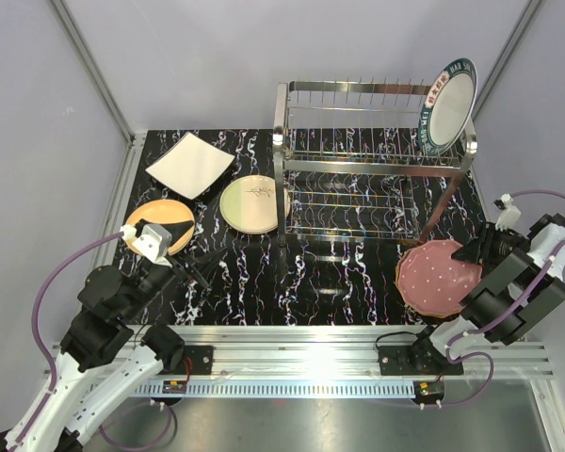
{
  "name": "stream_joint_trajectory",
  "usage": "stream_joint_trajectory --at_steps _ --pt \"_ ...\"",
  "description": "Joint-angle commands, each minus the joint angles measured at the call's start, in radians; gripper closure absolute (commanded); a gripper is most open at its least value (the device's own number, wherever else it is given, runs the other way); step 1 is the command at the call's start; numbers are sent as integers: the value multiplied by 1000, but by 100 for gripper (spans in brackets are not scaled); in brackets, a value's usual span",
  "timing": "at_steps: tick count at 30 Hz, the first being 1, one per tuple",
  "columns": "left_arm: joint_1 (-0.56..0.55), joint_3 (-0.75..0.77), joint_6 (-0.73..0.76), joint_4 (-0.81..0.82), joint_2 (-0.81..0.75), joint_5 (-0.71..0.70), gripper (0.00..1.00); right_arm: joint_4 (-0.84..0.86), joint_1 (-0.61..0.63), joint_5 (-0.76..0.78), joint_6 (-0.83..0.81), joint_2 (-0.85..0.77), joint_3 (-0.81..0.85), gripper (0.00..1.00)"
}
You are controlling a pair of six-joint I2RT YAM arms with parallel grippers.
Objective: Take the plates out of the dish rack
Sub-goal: Place the plate on the table
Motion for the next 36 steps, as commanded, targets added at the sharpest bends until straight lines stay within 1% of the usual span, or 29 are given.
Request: stream_joint_trajectory --at_steps 1,10,15,18,23,26,29,35,36 --pt "3 -1 9 55 3 17 1 -30 -6 -38 64 9 8 100" --pt "3 -2 8 56 8 17 1 10 -6 -36 87 40 8 98" --pt "3 1 8 61 14 19 1 16 -6 -36 79 62 5 92" --pt "3 2 6 64 17 20 1 14 -6 -36 71 88 5 85" --pt "3 8 9 56 15 19 1 19 -6 -33 64 101 -3 63" --pt "4 8 9 56 17 19 1 25 -6 -32 62 95 -11 55" --pt "3 8 8 58 17 22 1 31 -6 -26 59 94 -12 49" --pt "3 7 6 55 9 22 1 39 -6 -10 54 83 -17 42" --pt "3 7 6 53 8 22 1 39 -6 -3 53 80 -15 39"
